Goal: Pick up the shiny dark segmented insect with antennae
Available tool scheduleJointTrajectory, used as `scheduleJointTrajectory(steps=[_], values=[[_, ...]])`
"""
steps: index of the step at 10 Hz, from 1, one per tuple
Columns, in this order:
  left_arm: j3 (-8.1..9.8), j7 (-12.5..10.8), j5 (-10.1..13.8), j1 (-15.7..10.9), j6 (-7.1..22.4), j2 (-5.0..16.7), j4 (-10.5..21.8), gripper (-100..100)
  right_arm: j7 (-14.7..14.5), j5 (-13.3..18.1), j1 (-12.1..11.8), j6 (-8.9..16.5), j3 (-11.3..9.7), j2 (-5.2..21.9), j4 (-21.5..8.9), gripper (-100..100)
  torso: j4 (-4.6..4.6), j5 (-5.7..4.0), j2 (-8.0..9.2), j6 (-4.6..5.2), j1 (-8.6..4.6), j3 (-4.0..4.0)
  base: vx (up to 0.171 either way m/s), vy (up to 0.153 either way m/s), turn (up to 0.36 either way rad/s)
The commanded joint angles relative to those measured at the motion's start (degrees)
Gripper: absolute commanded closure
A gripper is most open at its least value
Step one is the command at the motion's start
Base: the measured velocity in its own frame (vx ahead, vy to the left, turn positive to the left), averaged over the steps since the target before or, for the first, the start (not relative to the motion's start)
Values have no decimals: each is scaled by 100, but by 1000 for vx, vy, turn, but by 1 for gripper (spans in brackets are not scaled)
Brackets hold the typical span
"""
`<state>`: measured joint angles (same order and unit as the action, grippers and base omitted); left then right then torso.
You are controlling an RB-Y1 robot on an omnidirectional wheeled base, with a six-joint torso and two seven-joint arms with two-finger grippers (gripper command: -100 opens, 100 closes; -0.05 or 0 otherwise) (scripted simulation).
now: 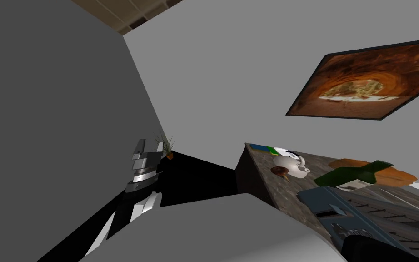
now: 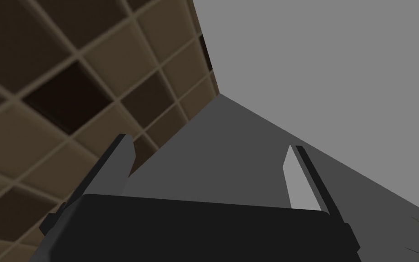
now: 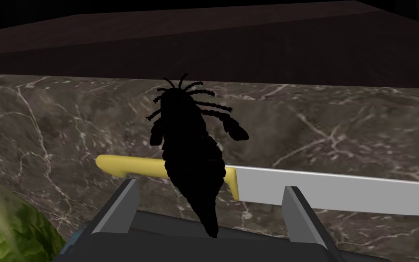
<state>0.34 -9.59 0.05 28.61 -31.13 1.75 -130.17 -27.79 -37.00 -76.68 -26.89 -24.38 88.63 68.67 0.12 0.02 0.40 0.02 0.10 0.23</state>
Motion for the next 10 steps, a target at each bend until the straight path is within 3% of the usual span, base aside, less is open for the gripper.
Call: scheduleJointTrajectory(steps=[1,3,4,5,9,10], values=[[0,0,0,0,0,0,0,0,176,55,158,176,-79,-95,13,-100,0,0,0,0,0,0,-154,-1,191],[0,0,0,-1,0,0,0,0,326,85,287,355,-130,-174,59,-100,6,0,21,0,0,13,-154,0,200],[0,0,0,0,0,0,0,0,296,82,264,293,-125,-146,37,-100,5,0,17,4,0,11,-55,1,19],[1,0,0,1,0,0,0,0,308,82,267,313,-125,-150,42,100,1,0,-6,6,0,-1,-11,0,-7],[1,0,0,2,0,0,0,0,303,84,262,319,-128,-147,35,100,-3,-7,-33,5,-8,-16,-2,0,1],[1,0,0,2,0,0,0,0,303,85,262,320,-128,-146,35,0,-3,-8,-33,5,-9,-16,0,0,0]])
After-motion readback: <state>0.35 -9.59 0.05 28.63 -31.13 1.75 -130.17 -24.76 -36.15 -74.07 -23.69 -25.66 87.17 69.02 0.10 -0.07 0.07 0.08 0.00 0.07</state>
